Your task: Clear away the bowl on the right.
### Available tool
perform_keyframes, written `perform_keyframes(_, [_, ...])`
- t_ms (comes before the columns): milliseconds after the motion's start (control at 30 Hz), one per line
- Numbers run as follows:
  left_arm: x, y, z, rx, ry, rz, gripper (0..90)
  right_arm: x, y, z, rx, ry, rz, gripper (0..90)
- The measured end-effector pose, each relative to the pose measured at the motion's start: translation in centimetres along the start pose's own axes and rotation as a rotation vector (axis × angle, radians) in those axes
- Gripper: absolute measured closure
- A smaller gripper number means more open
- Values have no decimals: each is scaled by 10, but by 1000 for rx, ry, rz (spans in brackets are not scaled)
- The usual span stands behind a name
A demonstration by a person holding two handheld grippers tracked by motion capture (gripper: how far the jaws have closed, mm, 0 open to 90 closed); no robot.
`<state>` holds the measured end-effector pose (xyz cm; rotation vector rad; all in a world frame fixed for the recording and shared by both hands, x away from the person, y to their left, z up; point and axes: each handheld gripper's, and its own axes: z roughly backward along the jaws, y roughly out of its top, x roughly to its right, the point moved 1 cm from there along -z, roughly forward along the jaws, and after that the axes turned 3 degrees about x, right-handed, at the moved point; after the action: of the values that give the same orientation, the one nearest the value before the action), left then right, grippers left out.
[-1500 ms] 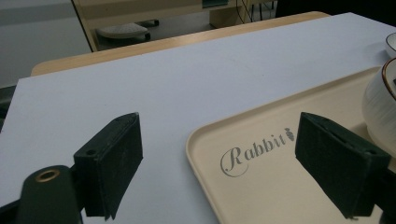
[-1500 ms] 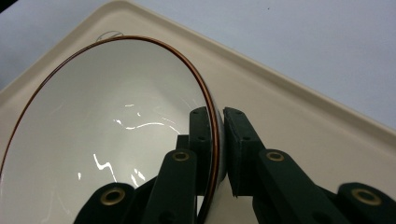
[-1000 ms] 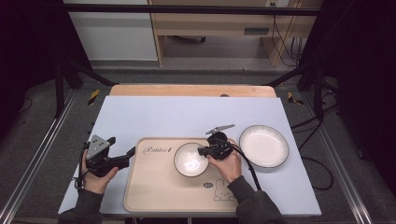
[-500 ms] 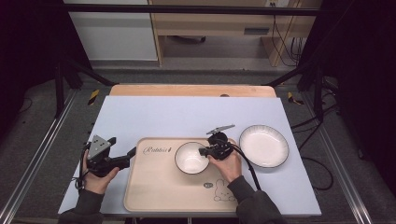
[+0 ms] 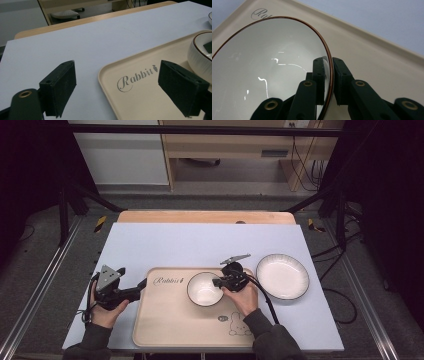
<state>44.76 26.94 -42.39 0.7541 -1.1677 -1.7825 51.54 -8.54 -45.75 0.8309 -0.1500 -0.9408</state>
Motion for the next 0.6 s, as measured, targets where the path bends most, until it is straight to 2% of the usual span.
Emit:
perform_keyframes(133, [-1,0,0,-1,-1,0,145,0,1,3,11,-19,0,703])
perform_keyframes(333, [-1,0,1,0,0,2,144,0,4,12,67,-47,12,473])
perform_keyframes(467, [-1,0,1,0,-1,2,144,1,5,19,104,-68,25,375])
perform_keyframes(600, [-2,0,1,0,-1,2,144,0,6,25,132,-57,44,301])
